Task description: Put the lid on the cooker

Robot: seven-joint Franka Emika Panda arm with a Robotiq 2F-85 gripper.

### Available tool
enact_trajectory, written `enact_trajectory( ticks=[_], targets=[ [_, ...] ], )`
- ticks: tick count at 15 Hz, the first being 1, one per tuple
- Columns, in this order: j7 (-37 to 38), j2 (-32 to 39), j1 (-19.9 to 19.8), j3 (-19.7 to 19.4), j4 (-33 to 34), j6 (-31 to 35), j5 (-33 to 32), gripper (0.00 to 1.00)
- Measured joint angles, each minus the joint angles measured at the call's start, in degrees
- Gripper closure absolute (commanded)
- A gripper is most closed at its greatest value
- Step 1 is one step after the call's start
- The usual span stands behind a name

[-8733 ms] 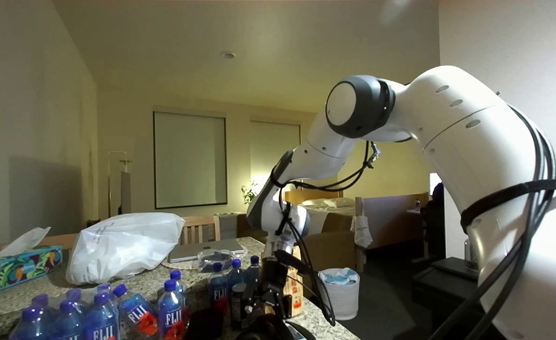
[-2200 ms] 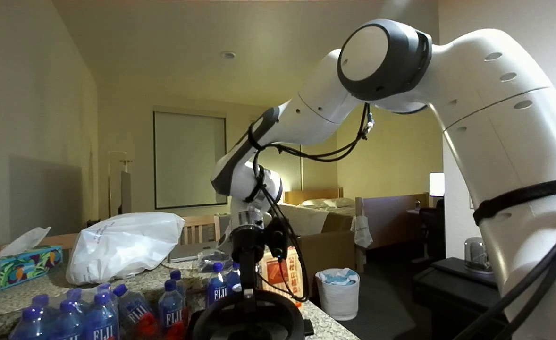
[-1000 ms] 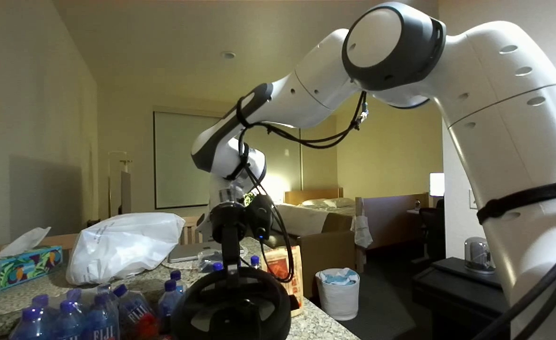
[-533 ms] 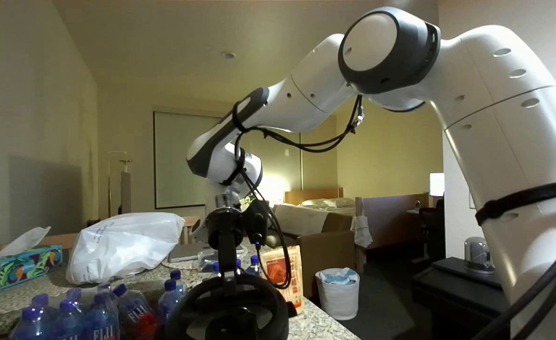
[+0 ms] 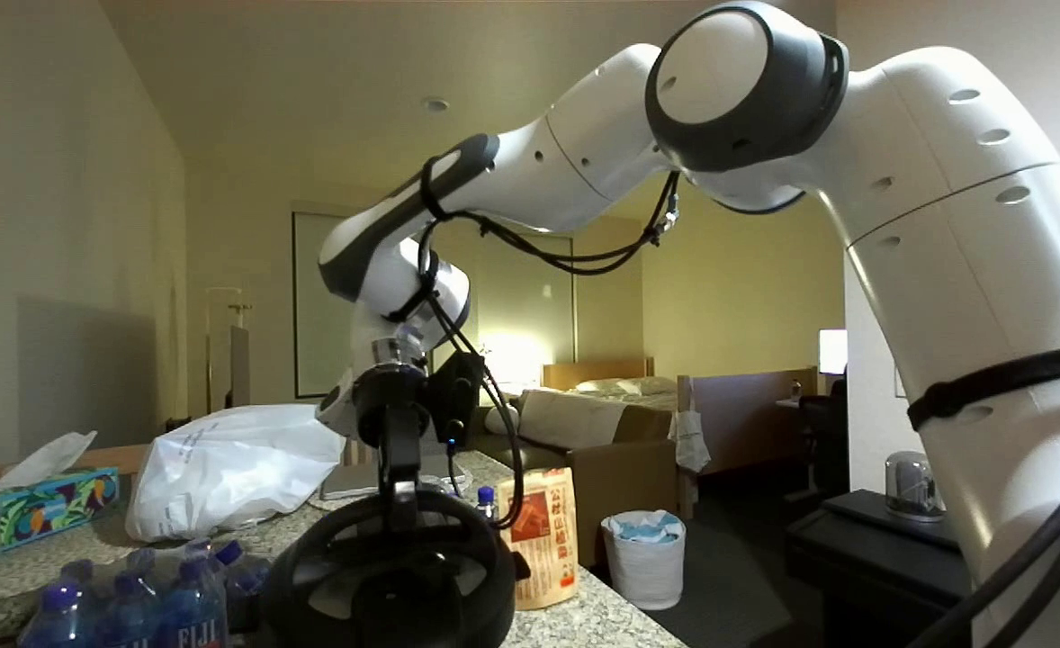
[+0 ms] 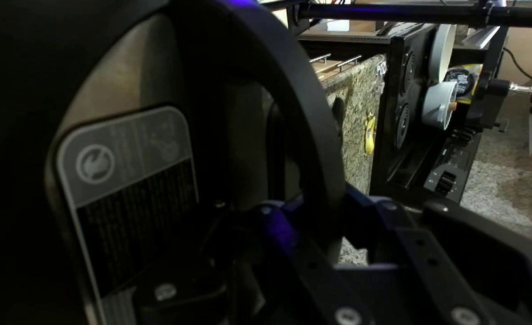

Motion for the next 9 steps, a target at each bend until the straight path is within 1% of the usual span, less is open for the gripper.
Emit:
enact_trajectory(
  ticks=[5, 9],
  targets=[
    [-0.7, 0.1, 2.8, 2.5, 5.5, -3.6, 0.0, 0.97],
    [-0.7, 2.8, 5.8, 4.4, 11.6, -9.8, 0.0, 0.97]
  ],
)
